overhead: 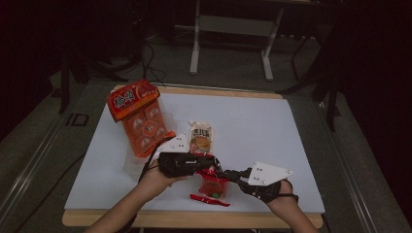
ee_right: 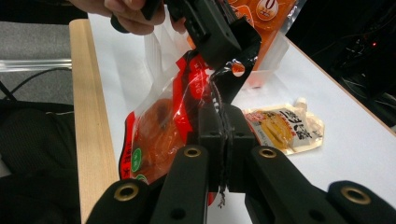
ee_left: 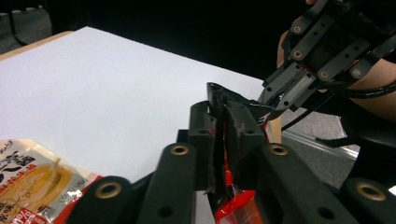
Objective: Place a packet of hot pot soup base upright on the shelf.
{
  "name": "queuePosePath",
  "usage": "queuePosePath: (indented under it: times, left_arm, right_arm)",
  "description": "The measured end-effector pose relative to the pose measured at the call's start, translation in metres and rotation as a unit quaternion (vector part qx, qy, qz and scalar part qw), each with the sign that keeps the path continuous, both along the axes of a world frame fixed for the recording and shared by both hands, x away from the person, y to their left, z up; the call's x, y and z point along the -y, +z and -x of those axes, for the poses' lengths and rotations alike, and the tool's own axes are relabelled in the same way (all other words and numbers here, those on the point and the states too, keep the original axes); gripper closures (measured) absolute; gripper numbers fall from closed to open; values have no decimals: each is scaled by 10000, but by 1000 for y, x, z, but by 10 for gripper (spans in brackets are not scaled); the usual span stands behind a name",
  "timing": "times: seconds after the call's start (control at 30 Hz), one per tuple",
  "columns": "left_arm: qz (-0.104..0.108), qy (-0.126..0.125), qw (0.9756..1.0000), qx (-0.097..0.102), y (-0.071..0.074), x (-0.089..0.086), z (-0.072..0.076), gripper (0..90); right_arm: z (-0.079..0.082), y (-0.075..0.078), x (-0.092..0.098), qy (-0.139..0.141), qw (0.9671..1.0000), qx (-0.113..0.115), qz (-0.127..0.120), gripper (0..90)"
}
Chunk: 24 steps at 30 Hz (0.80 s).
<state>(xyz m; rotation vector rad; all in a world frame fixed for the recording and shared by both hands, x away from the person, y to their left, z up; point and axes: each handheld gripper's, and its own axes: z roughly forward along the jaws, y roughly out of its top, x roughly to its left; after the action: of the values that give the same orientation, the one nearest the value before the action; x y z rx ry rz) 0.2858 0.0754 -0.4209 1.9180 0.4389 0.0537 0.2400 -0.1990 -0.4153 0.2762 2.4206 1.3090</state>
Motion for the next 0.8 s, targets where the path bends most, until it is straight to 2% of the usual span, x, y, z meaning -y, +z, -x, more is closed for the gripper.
queuePosePath:
  times: [0.07,0.13,0.37,0.43,0.6,0.8]
  left_arm:
    - [-5,5,9999,116,1,-1,2,865]
    - [46,4,9999,100,2,-2,2,876]
    - [156,-53,9995,275,10,-5,6,885]
    - [163,-76,9992,357,12,-6,7,885]
    - [224,-106,9989,407,16,-8,9,886]
    - [226,-36,9983,528,19,-14,9,886]
  right_arm:
    - [0,0,0,8,10000,8,-8,874]
    - [-1,-1,-1,3,10000,-2,-24,862]
    - [-3,-1,3,-95,9999,2,-144,805]
    - [-3,0,5,-124,9997,-16,-211,791]
    - [-4,2,8,-190,9993,-27,-317,746]
    - [-6,5,15,-379,9977,-42,-553,688]
